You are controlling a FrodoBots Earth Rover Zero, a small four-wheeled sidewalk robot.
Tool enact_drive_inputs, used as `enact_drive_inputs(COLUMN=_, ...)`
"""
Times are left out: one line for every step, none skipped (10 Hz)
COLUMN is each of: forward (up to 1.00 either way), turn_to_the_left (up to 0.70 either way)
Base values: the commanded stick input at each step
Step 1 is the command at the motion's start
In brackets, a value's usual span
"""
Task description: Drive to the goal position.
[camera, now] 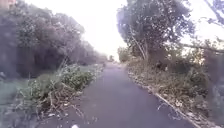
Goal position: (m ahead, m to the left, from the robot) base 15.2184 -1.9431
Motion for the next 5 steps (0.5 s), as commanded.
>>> enact_drive_inputs(forward=0.45, turn_to_the_left=0.00)
enact_drive_inputs(forward=0.45, turn_to_the_left=0.00)
enact_drive_inputs(forward=0.45, turn_to_the_left=0.00)
enact_drive_inputs(forward=0.45, turn_to_the_left=0.00)
enact_drive_inputs(forward=0.45, turn_to_the_left=0.00)
